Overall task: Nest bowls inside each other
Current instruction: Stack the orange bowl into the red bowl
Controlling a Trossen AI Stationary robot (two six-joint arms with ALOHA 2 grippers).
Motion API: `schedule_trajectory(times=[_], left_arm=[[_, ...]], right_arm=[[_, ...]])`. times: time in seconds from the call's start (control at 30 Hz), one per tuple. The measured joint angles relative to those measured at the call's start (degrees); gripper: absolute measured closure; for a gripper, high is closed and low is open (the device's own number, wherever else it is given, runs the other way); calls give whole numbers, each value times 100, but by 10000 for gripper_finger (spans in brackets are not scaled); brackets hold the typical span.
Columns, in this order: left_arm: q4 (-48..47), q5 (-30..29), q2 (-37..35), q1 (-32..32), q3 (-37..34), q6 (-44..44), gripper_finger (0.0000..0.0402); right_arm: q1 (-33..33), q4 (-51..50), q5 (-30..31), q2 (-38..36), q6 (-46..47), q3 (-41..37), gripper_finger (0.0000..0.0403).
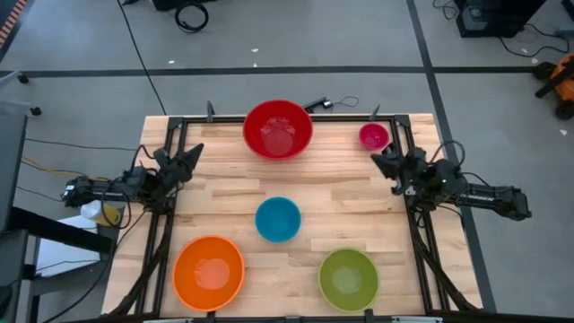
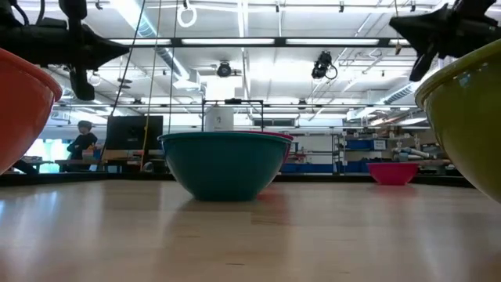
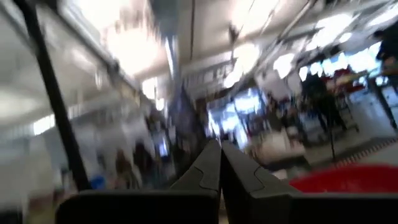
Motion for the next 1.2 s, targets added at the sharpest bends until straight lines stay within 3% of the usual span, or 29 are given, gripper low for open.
schedule_trajectory(times=[0.17,0.23,0.3,0.33,0.43,0.53,0.63,0.73,0.83,0.97,1.2], left_arm=[[15,14,1,2,0,-270,399],[-73,93,43,2,0,-528,399],[-306,629,128,-9,0,-703,399],[-419,978,207,-10,0,-848,399],[-803,1921,554,-30,0,-1503,399],[-785,2263,1001,-159,10,-1818,399],[-961,2538,1479,-330,211,-1784,399],[-1508,3305,1900,-486,685,-1745,399],[-3050,3986,2201,-614,1310,-1450,399],[-4884,4150,2463,-750,2061,-1284,399],[-5670,5207,2552,-789,2557,-1158,382]], right_arm=[[0,492,719,35,222,0,391],[0,326,1289,64,1060,0,391],[-4,-229,1566,162,2149,0,391],[-4,-568,1432,243,2477,0,391],[81,-1585,144,656,3348,27,392],[456,-1776,-731,1250,3842,198,394],[932,-1837,-654,1911,3828,713,395],[1342,-2200,-216,2748,3443,1473,395],[1710,-2274,-45,3747,2481,2341,394],[1902,-2263,221,5381,1884,3597,394],[1950,-2307,443,8135,1861,5693,384]])
